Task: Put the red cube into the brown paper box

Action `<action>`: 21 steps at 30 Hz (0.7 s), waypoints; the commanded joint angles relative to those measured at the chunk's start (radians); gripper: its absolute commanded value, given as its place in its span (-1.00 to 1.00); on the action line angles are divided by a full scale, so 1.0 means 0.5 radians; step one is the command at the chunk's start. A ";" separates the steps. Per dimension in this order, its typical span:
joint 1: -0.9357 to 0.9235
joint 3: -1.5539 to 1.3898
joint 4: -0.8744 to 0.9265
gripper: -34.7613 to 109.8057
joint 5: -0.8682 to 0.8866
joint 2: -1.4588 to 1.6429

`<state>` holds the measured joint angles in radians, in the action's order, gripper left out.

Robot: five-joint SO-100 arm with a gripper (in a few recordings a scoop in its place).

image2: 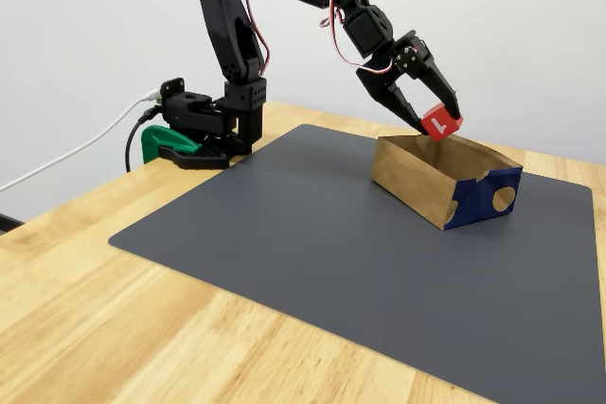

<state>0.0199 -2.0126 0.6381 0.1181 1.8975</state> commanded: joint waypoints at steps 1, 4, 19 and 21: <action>0.000 -0.009 0.006 -0.17 0.061 0.037; 0.000 -0.009 0.034 -0.01 0.123 0.034; -0.156 -0.129 0.230 -0.39 0.117 0.512; -0.209 -0.196 0.255 -0.49 0.104 0.724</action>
<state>-0.0598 -2.0877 0.7424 0.1672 2.1046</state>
